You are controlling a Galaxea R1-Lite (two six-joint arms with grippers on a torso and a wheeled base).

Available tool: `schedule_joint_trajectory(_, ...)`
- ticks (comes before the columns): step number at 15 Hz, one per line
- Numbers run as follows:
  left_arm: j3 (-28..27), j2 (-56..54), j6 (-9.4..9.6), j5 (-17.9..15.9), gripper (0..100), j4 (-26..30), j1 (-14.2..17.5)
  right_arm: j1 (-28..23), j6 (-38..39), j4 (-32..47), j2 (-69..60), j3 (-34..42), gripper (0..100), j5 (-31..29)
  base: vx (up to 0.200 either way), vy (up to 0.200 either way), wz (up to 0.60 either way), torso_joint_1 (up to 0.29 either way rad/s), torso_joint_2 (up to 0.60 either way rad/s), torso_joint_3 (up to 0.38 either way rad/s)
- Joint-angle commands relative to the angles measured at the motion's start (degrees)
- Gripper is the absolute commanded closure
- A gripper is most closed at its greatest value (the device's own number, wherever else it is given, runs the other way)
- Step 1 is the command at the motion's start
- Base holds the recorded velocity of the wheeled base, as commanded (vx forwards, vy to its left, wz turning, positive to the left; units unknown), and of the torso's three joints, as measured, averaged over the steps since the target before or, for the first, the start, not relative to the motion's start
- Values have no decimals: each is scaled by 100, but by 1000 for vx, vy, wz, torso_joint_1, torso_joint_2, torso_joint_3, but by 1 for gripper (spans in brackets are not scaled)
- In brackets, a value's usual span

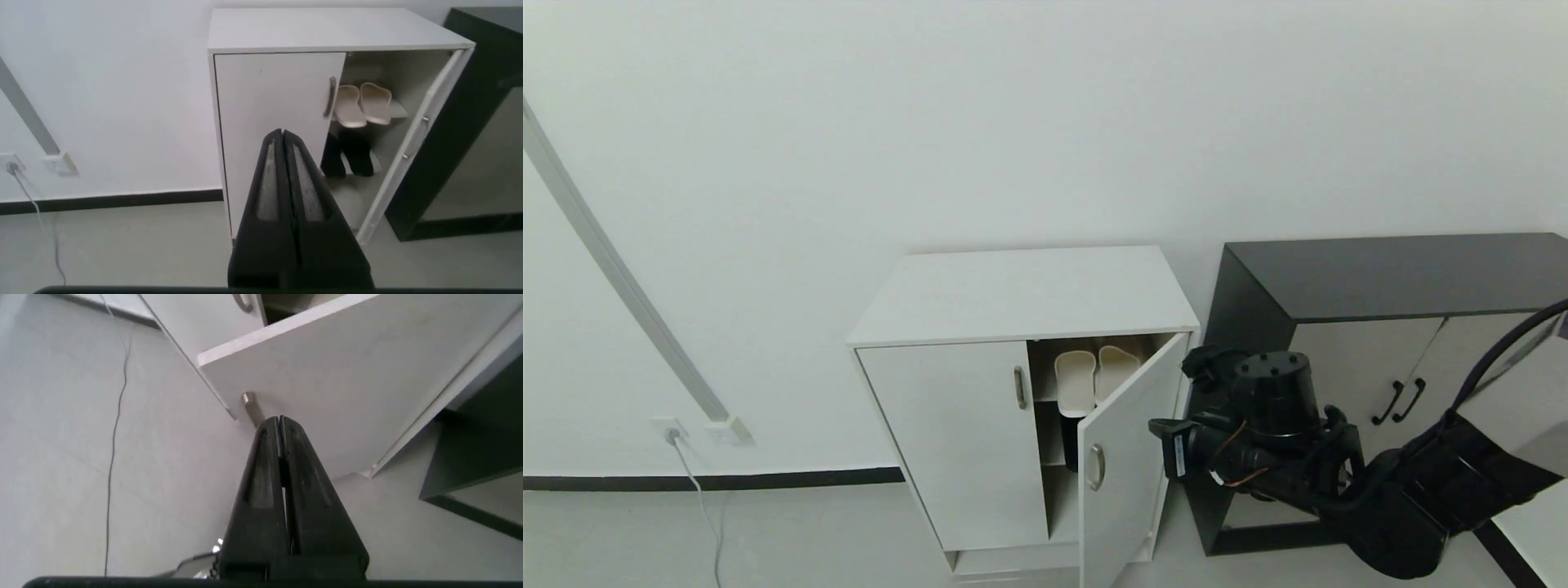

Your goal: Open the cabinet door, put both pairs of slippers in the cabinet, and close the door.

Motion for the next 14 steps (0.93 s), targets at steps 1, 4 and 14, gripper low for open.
schedule_joint_trajectory(1, 1, -1, -4, 8, 100, 1, -1, 58, -3, -3, 109, 100, 100, -6, 200, 0, 0, 12, 7, -2)
schedule_joint_trajectory(4, 1, -1, -13, 8, 100, 1, -1, 190, 5, -12, 267, 170, 100, -15, 0, 0, 0, 0, 0, 0)
schedule_joint_trajectory(14, 1, -1, -13, 8, 100, 1, -1, 84, -56, -337, 1498, -1113, 100, -33, 0, 0, 0, 0, 0, 0)
